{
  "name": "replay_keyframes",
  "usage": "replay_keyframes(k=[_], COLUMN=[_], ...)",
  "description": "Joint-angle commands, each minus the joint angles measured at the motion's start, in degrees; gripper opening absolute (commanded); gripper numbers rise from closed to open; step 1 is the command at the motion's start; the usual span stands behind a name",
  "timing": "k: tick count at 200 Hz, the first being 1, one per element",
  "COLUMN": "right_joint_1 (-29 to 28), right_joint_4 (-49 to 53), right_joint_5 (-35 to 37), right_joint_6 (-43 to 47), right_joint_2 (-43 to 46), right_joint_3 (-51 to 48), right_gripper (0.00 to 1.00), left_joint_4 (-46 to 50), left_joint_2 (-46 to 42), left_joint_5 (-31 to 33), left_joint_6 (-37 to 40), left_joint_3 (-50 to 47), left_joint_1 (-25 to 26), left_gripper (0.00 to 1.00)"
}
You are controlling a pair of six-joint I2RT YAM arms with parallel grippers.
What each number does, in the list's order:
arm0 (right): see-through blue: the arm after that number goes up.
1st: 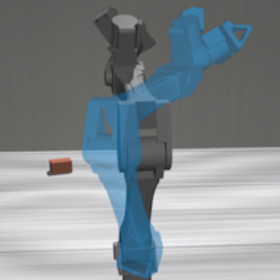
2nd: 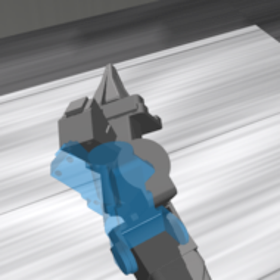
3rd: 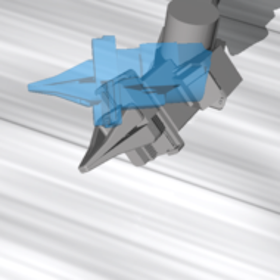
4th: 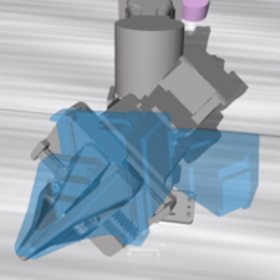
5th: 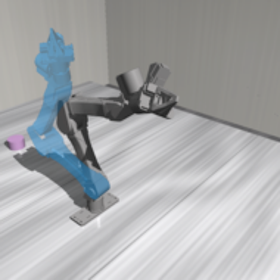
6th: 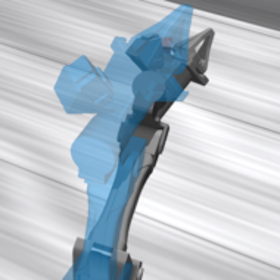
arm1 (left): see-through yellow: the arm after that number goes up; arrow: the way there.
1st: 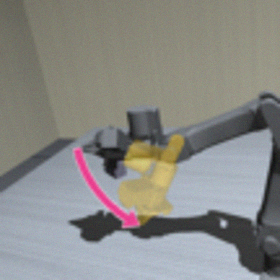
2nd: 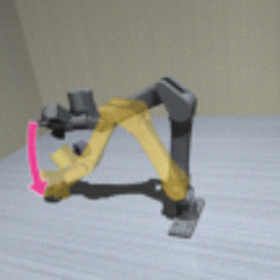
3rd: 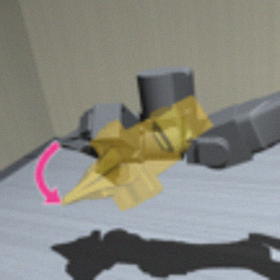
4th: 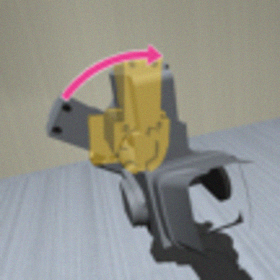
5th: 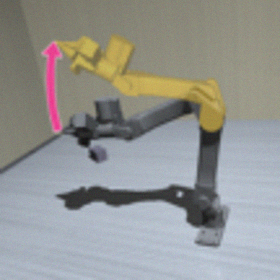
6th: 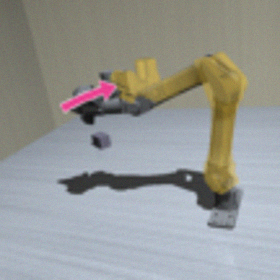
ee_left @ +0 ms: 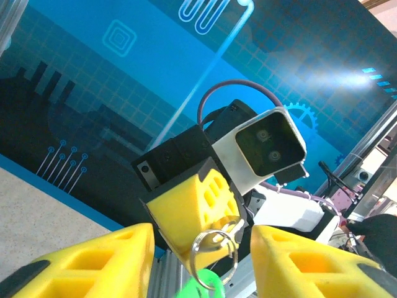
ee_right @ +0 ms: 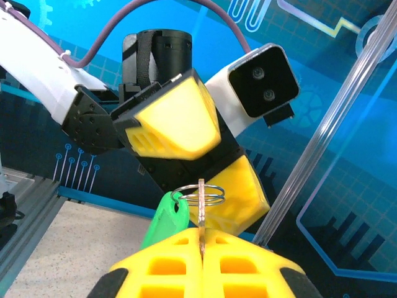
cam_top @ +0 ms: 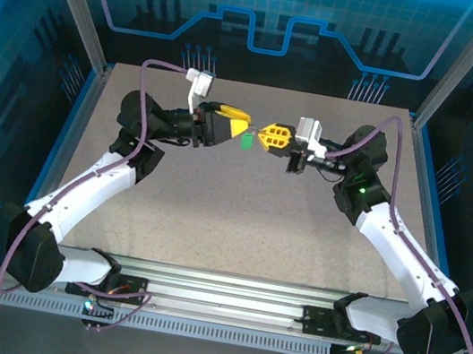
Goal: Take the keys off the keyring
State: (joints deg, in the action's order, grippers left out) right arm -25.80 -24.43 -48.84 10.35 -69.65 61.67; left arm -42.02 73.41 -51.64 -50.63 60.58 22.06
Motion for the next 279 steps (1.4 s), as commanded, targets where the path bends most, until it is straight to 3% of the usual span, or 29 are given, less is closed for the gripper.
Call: replay_keyframes(k=[1, 62, 141, 193, 279], right_joint_1=[0.78, 1.47, 1.46, 1.61, 1.61], right_joint_4=[1.05, 6.12, 11.18, 10.19, 9.99], right_joint_5=[-2.52, -5.97, -7.78, -7.81, -7.57], right_joint_6=[-1.47, -1.60, -0.33, -1.14, -1.38], right_joint_2=[0.15, -2.63, -4.56, -4.80, -4.57], right_joint_3=[3.15, 6.89, 8.73, 8.82, 8.82], right_gripper=[0.00, 0.00, 0.00, 0.00, 0.00], left_joint_4=[1.28, 6.90, 4.17, -3.03, -0.88], left_joint_2=[-1.98, -2.74, -2.32, 0.37, 0.99], left_joint_5=[0.68, -0.04, -1.70, -4.73, -5.40], left_joint_6=[2.08, 5.92, 4.37, -1.71, -0.31], left_joint_3=[-0.98, -0.37, 0.50, 0.99, 1.82], left_joint_1=[-0.83, -1.67, -1.67, -1.42, -0.44], left_gripper=[0.48, 0.49, 0.51, 0.36, 0.23])
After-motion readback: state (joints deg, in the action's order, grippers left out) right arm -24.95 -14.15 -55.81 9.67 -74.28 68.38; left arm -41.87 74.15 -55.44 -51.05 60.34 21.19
